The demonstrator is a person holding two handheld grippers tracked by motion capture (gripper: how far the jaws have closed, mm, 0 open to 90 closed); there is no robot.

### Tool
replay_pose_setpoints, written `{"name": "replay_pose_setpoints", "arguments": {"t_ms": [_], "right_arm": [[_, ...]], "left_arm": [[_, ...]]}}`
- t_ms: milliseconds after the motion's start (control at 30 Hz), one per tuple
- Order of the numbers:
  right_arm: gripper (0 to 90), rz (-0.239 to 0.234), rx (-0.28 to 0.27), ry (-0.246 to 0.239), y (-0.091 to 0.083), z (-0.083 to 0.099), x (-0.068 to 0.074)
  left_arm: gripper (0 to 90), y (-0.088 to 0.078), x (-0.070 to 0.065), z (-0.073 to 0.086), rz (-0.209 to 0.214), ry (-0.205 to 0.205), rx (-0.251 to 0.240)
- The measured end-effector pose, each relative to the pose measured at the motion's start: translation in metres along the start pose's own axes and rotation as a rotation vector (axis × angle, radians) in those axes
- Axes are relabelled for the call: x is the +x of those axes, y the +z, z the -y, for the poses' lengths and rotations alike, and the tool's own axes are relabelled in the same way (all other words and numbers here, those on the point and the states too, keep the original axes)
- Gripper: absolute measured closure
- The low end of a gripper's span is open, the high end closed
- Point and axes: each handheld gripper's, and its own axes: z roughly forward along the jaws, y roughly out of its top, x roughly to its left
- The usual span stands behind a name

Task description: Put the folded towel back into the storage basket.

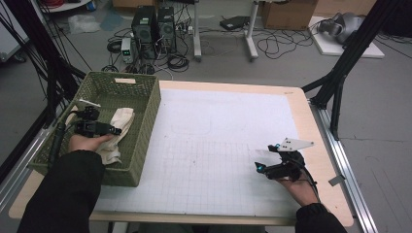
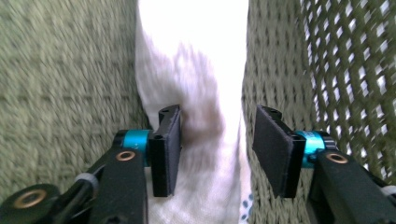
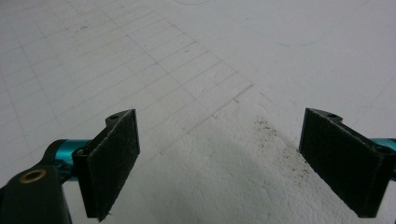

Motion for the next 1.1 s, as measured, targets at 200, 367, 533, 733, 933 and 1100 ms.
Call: {"name": "replay_pose_setpoints", "arguments": {"t_ms": [200, 367, 533, 733, 933, 1100], "right_arm": [[11.7, -0.003, -0.005, -0.001, 0.000, 0.000, 0.000], [11.7, -0.006, -0.006, 0.007, -0.001, 0.000, 0.000], [11.7, -0.007, -0.002, 0.001, 0.000, 0.000, 0.000], [11.7, -0.006, -0.002, 0.000, 0.000, 0.000, 0.000], [11.7, -0.010, -0.007, 0.000, -0.001, 0.000, 0.001], [11.7, -0.007, -0.011, 0.000, -0.002, 0.000, 0.001]], "left_arm": [[45.1, -0.008, -0.001, -0.002, -0.037, -0.008, -0.061], [43.7, -0.009, 0.000, -0.002, -0.035, -0.012, -0.070], [57.2, -0.002, 0.000, 0.000, -0.053, -0.004, 0.010], [79.9, 0.007, 0.000, 0.003, -0.061, 0.013, 0.110], [82.5, 0.008, 0.000, 0.003, -0.058, 0.015, 0.111], [78.5, 0.000, -0.001, 0.000, -0.006, 0.022, -0.046]]}}
